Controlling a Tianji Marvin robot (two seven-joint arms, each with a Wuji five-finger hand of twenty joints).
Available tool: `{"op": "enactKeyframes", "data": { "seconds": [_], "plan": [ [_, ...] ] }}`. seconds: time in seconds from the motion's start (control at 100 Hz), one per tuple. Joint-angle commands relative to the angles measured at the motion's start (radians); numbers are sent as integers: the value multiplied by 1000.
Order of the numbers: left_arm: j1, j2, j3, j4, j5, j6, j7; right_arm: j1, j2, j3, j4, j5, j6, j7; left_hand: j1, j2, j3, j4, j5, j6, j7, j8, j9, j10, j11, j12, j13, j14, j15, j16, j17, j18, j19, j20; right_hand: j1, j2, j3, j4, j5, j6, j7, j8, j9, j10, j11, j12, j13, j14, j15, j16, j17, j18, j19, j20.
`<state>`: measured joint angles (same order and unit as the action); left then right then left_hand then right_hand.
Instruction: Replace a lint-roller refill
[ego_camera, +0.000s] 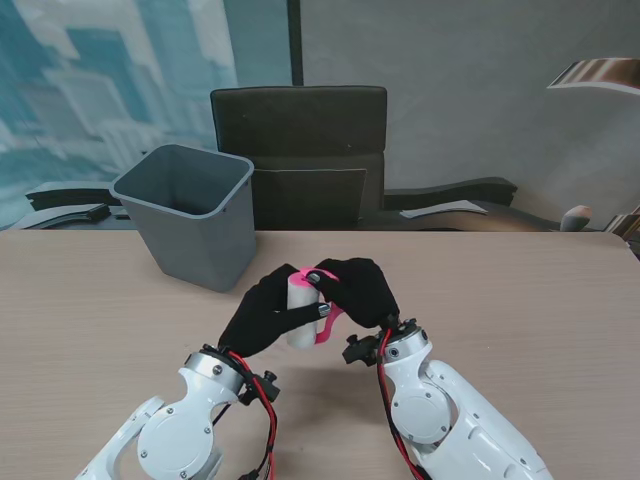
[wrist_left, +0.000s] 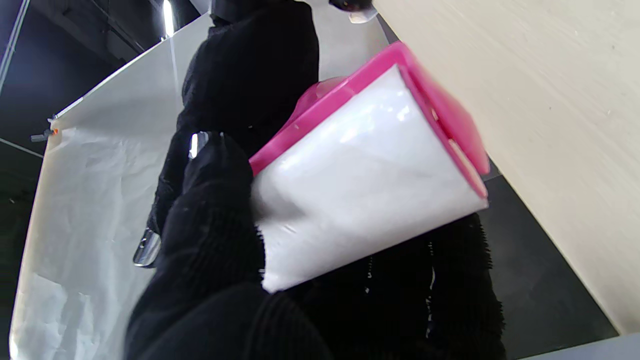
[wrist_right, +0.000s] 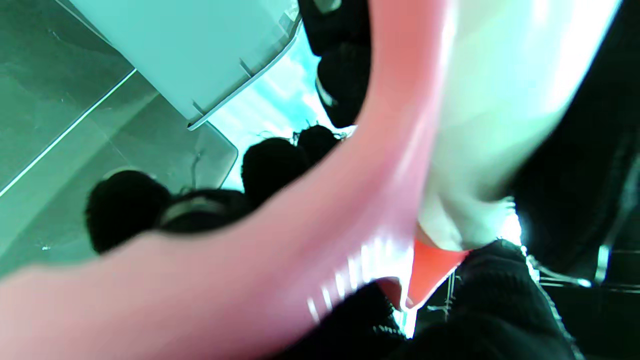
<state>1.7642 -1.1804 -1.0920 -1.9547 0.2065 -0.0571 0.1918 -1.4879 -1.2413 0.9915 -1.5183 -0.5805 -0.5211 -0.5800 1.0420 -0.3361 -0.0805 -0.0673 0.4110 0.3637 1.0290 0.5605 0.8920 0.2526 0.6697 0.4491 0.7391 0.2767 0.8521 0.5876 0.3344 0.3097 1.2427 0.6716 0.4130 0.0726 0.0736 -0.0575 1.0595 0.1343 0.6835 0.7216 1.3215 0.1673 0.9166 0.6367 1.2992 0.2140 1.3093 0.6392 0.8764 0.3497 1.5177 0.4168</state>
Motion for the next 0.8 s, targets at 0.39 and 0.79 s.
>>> {"op": "enactKeyframes", "data": {
  "seconds": [0.39,0.79],
  "plan": [
    [-64,24,-35,136,279,-203,28,-90,14,104,-111,14,-4,27,171,129,152,35,62,-197,109,12,54,-48,32,18,47,-7,31,17,9,-23,44,-6,61,-88,119,30,-203,-115,-137,14,-416,52,-160,-124,-242,-113,-546,-180,-376,-72,-200,78],
    [-117,38,-48,242,506,-398,132,-130,51,142,-163,-2,9,152,162,129,154,33,66,-213,104,17,59,-61,27,19,57,-20,26,16,16,-28,44,-7,237,-215,197,48,-334,-148,-275,-48,-656,23,-297,-203,-568,-123,-757,-201,-630,-61,-355,96]
  ]
}}
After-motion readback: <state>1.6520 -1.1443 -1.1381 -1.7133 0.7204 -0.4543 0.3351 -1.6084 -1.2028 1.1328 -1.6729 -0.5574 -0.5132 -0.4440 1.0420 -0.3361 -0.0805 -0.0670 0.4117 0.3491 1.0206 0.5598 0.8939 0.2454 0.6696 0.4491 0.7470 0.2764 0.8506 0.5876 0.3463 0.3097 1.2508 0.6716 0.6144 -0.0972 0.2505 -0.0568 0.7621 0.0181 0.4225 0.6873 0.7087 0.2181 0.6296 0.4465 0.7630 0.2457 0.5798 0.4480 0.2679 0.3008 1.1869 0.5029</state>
